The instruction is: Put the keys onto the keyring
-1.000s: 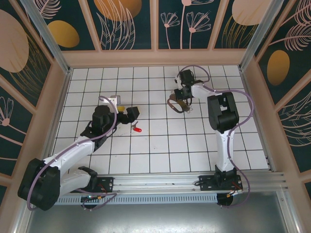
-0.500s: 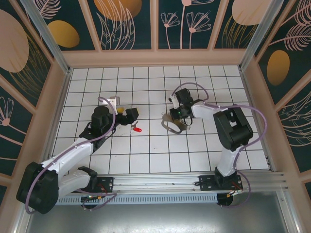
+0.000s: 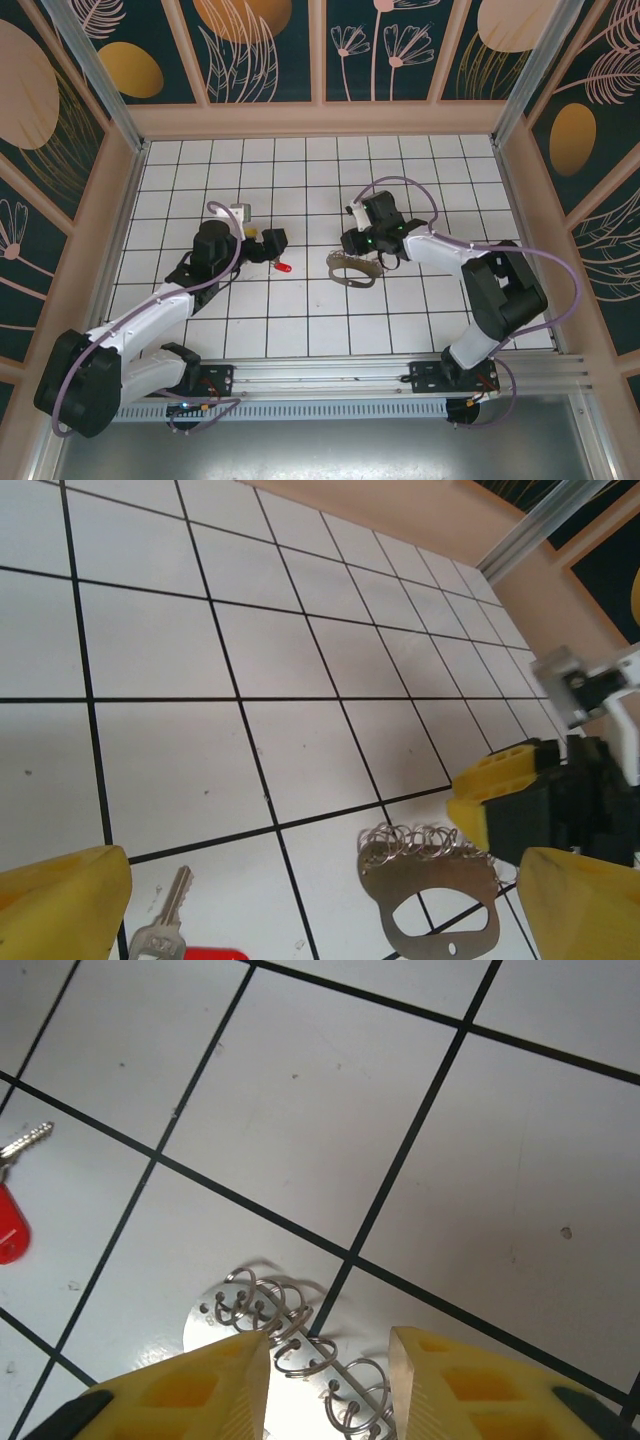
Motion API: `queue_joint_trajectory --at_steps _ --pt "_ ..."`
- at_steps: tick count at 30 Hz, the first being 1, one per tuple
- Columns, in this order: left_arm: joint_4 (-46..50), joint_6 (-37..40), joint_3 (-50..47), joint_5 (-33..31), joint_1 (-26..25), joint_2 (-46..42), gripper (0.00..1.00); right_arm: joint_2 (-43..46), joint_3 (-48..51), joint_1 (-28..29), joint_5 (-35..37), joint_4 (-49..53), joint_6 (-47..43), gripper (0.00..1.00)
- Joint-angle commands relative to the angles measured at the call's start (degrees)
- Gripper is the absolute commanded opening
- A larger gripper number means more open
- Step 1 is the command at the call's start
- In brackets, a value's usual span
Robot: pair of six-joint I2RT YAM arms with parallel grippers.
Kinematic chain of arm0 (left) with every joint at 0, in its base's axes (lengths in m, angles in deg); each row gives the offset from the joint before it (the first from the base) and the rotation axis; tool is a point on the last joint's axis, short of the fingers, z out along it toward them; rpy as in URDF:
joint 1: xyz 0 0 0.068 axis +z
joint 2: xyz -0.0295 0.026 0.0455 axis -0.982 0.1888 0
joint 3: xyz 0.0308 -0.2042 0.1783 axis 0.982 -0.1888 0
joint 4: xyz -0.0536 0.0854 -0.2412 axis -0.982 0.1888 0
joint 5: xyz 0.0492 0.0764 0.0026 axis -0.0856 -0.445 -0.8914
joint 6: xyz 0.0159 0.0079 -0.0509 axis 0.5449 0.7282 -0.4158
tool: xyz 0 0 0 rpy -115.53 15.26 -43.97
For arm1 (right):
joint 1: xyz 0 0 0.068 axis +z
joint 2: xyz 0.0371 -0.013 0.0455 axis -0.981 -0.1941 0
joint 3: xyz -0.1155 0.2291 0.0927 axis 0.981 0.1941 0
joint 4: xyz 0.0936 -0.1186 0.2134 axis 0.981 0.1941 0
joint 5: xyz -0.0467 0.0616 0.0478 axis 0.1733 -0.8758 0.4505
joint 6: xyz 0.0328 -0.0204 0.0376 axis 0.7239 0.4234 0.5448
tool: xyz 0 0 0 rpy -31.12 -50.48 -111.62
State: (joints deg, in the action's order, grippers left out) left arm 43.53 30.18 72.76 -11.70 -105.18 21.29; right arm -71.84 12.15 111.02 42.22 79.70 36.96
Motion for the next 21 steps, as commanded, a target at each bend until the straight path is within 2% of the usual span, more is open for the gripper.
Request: queue_joint_trajectory --at_steps 1,11,21 --pt "0.58 1.0 -0.27 0.14 -0.63 0.73 0.96 0.03 -2.33 1.34 -0.2 1.84 1.23 0.37" --pt "0.37 1.55 -1.18 0.42 -0.75 0.39 0.93 -1.32 -0.31 3.83 -2.31 3.08 6.42 0.19" --pt "0.24 2.0 -0.78 0.32 -0.79 -0.48 0.93 -4.43 0.6 3.64 0.59 2.42 8.74 0.13"
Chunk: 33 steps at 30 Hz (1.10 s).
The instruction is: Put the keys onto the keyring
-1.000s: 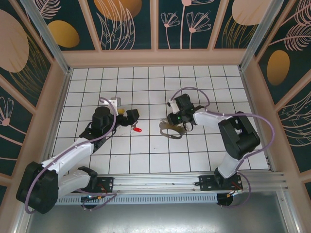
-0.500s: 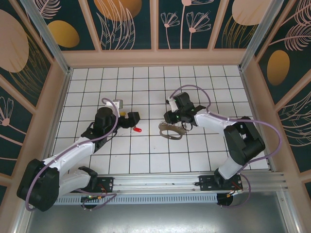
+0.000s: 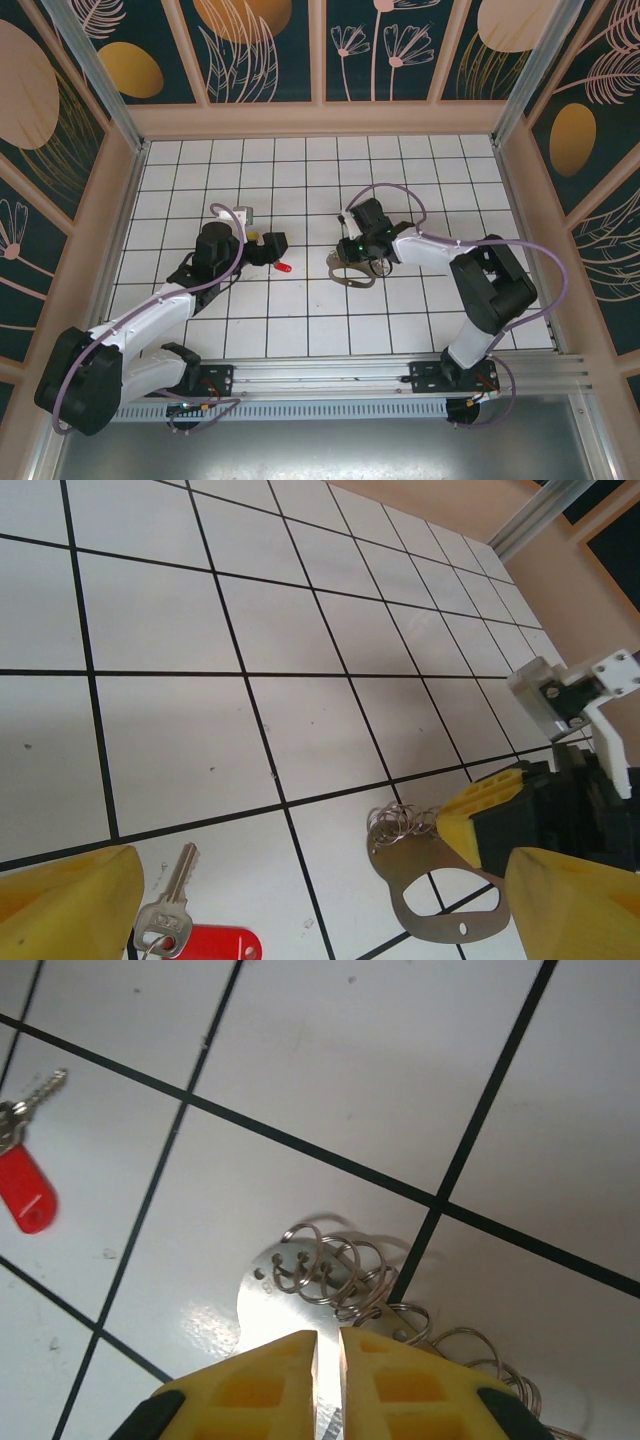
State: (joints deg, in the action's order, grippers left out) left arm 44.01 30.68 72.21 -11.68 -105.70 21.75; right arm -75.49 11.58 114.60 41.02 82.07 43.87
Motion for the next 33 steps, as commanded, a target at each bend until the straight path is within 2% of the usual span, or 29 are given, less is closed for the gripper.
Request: queue_joint_trajectory --at_steps 1,5,10,16,22,33 --pt "-0.27 1.47 -0.28 0.23 -0.25 -0.99 0.93 -0.77 1.46 -0.08 2.03 -0.25 2.22 0.13" --pt "-0.3 1.58 -0.28 0.21 -0.3 -0.86 0.93 -0.1 2.29 -0.23 3.2 -1.12 3.18 0.13" --pt "-0.44 1.55 -0.15 0.16 -0.31 -0.95 0.93 0.09 3.85 -1.06 1.51 -3.19 4.17 0.19" --pt "-0.27 1.69 -0.23 -0.27 -0.33 -1.46 0.94 0.12 4.55 -2.82 -0.45 -6.02 5.29 0.35" --pt "-0.43 1.81 -0.44 -0.42 -0.3 -1.47 0.94 0.09 4.49 -3.86 -1.63 -7.25 5.52 0.34" --pt "-0.53 1.82 -0.6 -0.41 -0.3 -1.99 0.94 -1.4 4.31 -4.12 -0.69 -8.14 5.67 0.24"
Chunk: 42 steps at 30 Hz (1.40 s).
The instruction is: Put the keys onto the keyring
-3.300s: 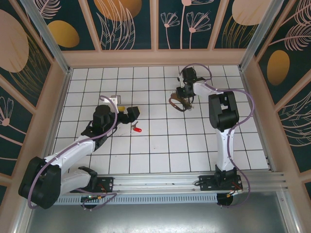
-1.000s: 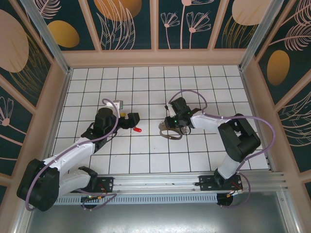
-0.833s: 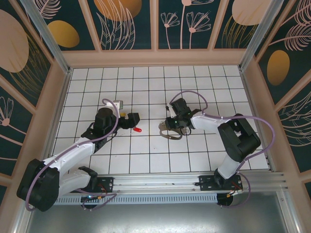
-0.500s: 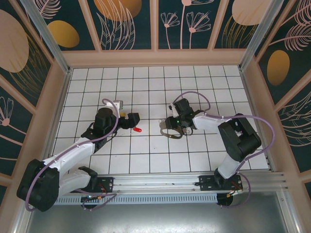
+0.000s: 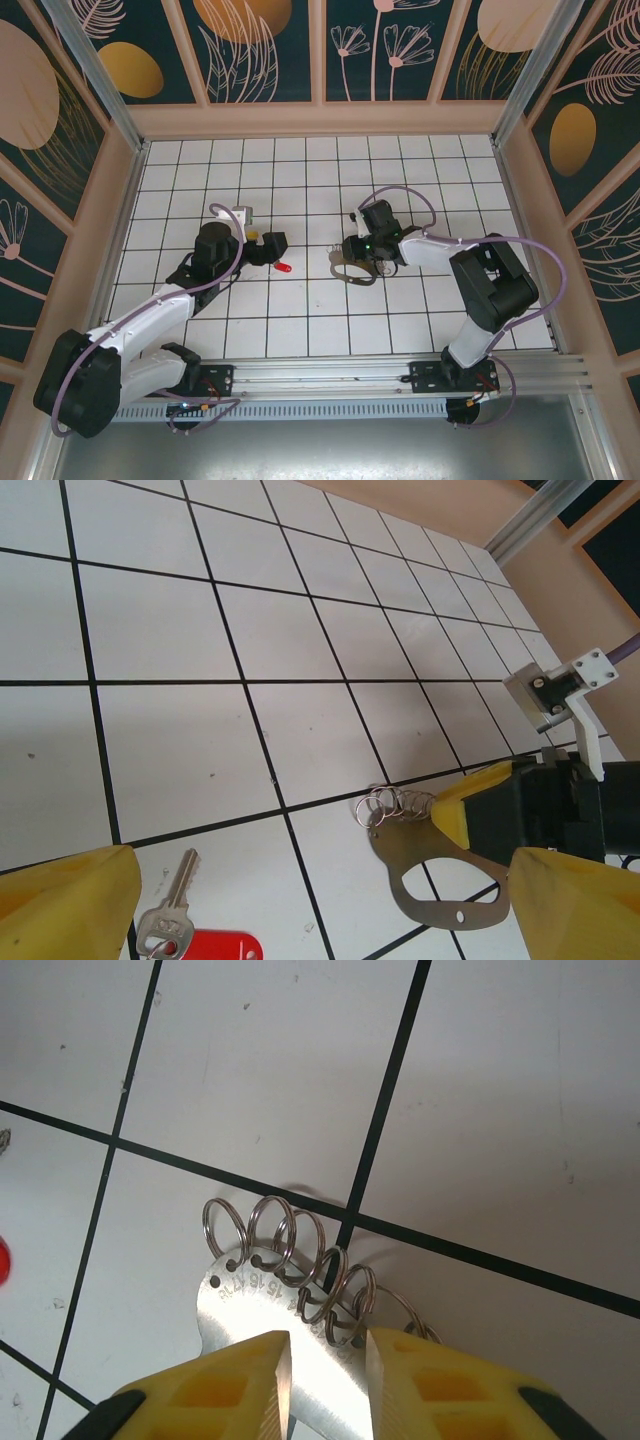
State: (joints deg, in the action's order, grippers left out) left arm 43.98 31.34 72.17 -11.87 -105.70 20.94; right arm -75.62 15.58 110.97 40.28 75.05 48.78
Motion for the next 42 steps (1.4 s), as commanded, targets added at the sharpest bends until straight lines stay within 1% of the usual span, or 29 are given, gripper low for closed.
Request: queue_joint_trajectory --at_steps 1,13,15,18,20,28,31,37,42 --pt "-0.45 1.16 -0.56 -0.13 -0.3 -1.28 0.94 -1.52 0.14 -0.51 0.23 -1.09 0.62 0.23" --pt "-0.53 0.97 -0.62 -0.02 -0.3 -1.19 0.94 -2.73 -1.31 -0.52 1.48 -1.06 -0.39 0.13" --pt "-0.55 0.97 -0.68 0.01 -0.26 -1.06 0.94 -2.67 -1.64 -0.51 1.74 -0.89 -0.35 0.13" --pt "-0.64 0.96 -0.7 0.07 -0.31 -1.1 0.94 -2.36 -1.89 -0.5 1.75 -1.1 -0.26 0.2" --pt "-0.64 0.97 -0.71 -0.04 -0.3 -1.03 0.94 -2.56 -2.07 -0.46 1.97 -1.06 -0.4 0.22" --pt "-0.56 0.98 -0.72 -0.04 -0.33 -1.32 0.94 -4.52 -3.61 -0.46 2.16 -1.09 -0.75 0.21" --pt "-0.54 0.97 -0.73 -0.04 -0.31 -1.37 0.94 -5.11 -4.05 -0.52 2.6 -0.89 -0.85 0.19" --pt "-0.58 0.97 -0.72 0.01 -0.3 -1.54 0.94 -5.07 -4.31 -0.52 3.5 -0.54 -1.33 0.11" --pt "-0.17 0.97 -0.55 0.05 -0.31 -1.84 0.94 -3.64 -3.68 -0.52 3.77 -0.53 -2.75 0.0"
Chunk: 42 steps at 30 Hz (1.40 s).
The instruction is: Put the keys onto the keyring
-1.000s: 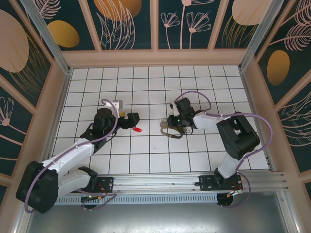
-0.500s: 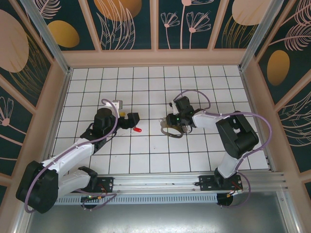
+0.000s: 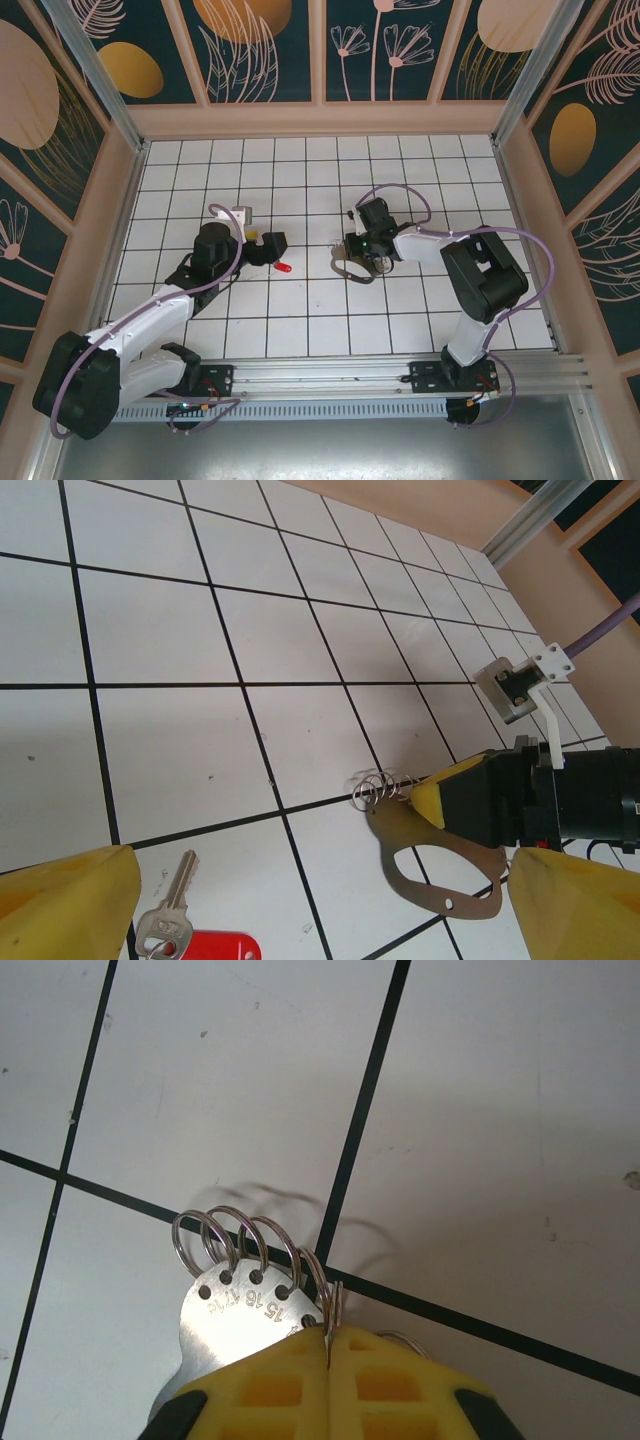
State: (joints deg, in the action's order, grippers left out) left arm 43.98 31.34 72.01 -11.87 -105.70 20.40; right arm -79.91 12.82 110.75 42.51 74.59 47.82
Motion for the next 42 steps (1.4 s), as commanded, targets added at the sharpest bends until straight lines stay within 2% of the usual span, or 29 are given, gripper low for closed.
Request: queue_joint_trajectory --at_steps 1,5,9,17,21,26,29,33,36,42 --pt "-0.05 0.97 -0.39 0.14 -0.29 -1.43 0.94 1.32 -0.55 -0.11 1.36 -0.57 -2.87 0.0" --pt "0.45 0.88 -0.06 0.14 -0.31 -2.35 0.94 7.21 3.0 1.96 1.49 -4.11 -8.88 0.0" --pt "0.55 0.89 0.68 1.39 -0.39 -3.3 0.93 15.11 7.45 3.99 -1.51 -7.74 -16.88 0.0" --pt "4.01 3.73 5.4 2.09 -3.47 -5.63 0.94 33.18 16.8 6.61 -14.81 -15.56 -27.77 0.0" --pt "7.35 5.93 8.74 4.71 -5.46 -6.89 0.89 39.34 19.42 6.82 -19.58 -17.81 -30.9 0.0" --pt "10.72 8.41 12.88 9.73 -7.15 -9.97 0.8 43.86 20.97 7.15 -25.5 -19.82 -32.61 0.0" --pt "11.9 8.51 14.61 11.11 -7.31 -10.01 0.74 43.72 20.66 9.1 -22.01 -18.76 -34.7 0.0" --pt "8.9 5.86 14.4 15.31 -7.56 -7.17 0.63 43.98 21.31 10.75 -19.72 -20.19 -35.55 0.0" --pt "9.7 7.03 15.4 14.89 -10.0 -4.84 0.48 44.14 21.56 12.4 -17.01 -20.21 -37.26 0.0" --pt "14.06 12.56 16.78 14.39 -15.28 -2.22 0.35 44.52 20.66 12.88 -17.67 -18.34 -39.13 0.0"
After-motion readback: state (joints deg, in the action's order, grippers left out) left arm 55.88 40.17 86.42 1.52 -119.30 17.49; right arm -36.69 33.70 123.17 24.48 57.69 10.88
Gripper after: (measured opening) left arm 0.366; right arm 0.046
